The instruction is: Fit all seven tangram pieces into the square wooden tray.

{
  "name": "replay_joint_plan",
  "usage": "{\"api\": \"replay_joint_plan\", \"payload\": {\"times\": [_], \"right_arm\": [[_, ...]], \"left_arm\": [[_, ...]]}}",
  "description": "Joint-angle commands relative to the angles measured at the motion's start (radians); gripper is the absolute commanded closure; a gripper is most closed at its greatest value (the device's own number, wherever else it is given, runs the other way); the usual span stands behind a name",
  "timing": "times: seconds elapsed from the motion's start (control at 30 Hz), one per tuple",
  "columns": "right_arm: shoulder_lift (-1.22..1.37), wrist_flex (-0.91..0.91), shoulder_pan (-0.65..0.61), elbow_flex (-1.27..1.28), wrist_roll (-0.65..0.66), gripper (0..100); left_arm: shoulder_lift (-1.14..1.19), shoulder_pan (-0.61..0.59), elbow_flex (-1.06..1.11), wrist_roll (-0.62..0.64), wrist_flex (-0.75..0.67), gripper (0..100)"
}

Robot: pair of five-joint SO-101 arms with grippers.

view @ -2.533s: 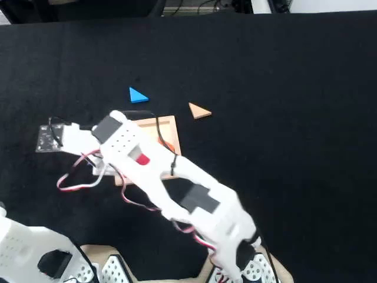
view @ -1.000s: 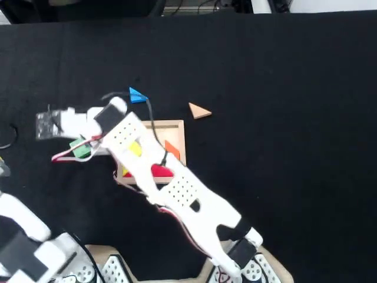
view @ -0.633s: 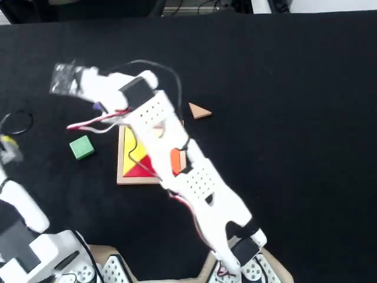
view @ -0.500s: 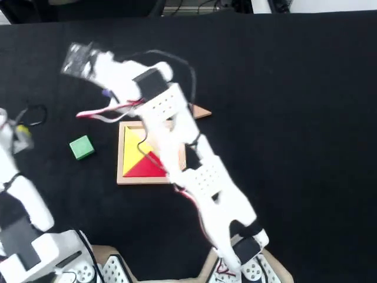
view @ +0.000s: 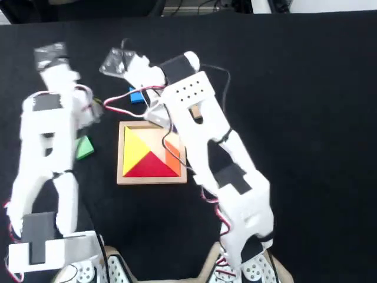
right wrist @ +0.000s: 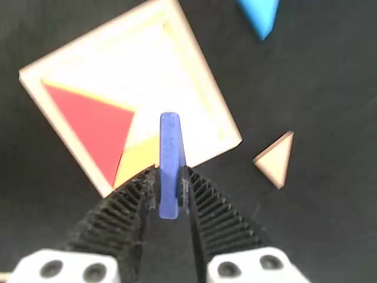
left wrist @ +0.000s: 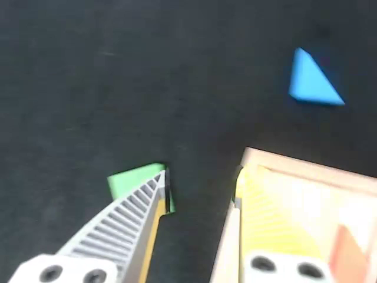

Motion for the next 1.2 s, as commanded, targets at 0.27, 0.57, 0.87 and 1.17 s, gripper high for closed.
{"api": "replay_joint_plan", "payload": {"times": [0.27, 0.57, 0.87, 1.17], "right_arm": [[-0.065, -0.322, 0.103, 0.311, -0.003, 98.7], [0.030, -0.354, 0.038, 0.275, -0.006, 98.7], [0.140, -0.310, 0.003, 0.136, -0.012, 98.7], [0.156, -0.304, -0.008, 0.077, -0.061, 98.7]], "left_arm": [[-0.009, -0.030, 0.202, 0.011, -0.133, 80], [-0.018, -0.035, 0.331, 0.011, -0.255, 80], [-0.009, -0.031, 0.331, 0.009, -0.261, 80], [-0.009, -0.027, 0.334, 0.011, -0.262, 80]]}}
